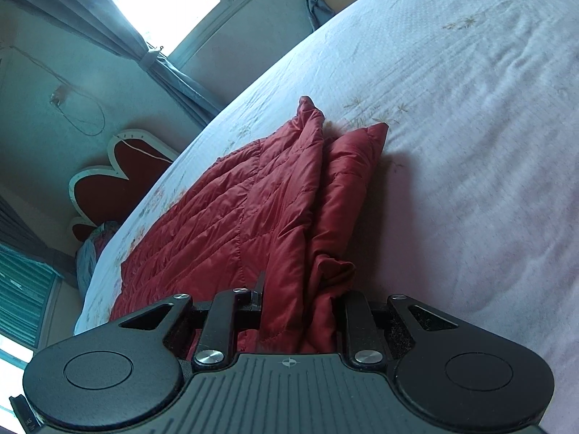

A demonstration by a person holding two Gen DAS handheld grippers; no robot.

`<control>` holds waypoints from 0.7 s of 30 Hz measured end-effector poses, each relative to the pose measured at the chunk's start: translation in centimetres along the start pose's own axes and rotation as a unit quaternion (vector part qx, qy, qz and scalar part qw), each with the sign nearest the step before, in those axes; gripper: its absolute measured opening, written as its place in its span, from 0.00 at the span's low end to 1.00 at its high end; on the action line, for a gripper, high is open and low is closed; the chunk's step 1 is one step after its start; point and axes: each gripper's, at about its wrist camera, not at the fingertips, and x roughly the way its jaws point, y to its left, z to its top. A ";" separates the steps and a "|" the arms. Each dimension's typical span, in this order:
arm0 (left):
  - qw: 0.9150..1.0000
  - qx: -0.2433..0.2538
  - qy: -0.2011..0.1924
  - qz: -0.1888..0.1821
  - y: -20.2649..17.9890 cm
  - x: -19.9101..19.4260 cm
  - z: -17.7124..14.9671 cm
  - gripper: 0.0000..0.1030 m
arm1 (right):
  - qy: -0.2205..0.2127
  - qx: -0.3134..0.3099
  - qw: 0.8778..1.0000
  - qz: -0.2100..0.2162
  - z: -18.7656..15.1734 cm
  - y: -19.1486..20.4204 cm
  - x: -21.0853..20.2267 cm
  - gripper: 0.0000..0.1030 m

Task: Fold large clothes
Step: 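Grasp the folded jacket edge with the left tool while the right tool grasps beside it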

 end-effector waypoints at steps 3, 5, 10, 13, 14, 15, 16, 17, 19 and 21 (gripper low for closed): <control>1.000 0.002 0.002 0.003 0.0 -0.2 -0.3 0.19 | 0.003 0.000 1.000 -0.003 -0.1 -0.2 -0.1 0.19; 1.000 0.001 0.004 0.005 0.2 0.0 -0.5 0.19 | 0.008 0.001 1.000 -0.007 -0.3 -0.4 0.1 0.19; 1.000 -0.004 0.014 0.005 0.8 0.6 -1.0 0.21 | 0.020 0.010 1.000 -0.018 -0.5 -1.3 1.3 0.20; 1.000 -0.005 0.017 0.001 1.1 1.0 -1.1 0.22 | 0.023 0.017 0.999 -0.019 -0.6 -1.7 1.7 0.20; 1.000 -0.004 0.017 0.000 1.2 1.0 -1.1 0.22 | 0.023 0.016 0.999 -0.021 -0.6 -1.6 1.8 0.20; 1.000 -0.003 0.017 -0.001 1.3 1.1 -1.2 0.23 | 0.024 0.015 0.999 -0.023 -0.6 -1.6 1.9 0.20; 1.000 -0.005 0.017 -0.002 1.4 1.1 -1.2 0.24 | 0.025 0.015 0.999 -0.024 -0.6 -1.6 1.9 0.21; 1.000 -0.008 0.017 -0.003 1.5 1.1 -1.2 0.27 | 0.025 0.017 0.999 -0.025 -0.5 -1.6 2.0 0.22; 1.000 -0.013 0.016 -0.009 1.7 1.0 -1.2 0.31 | 0.021 0.016 0.999 -0.031 -0.4 -1.3 1.9 0.32; 1.000 -0.022 0.015 -0.014 2.0 0.5 -1.2 0.56 | 0.001 -0.001 0.999 -0.054 -0.4 -0.8 1.2 0.55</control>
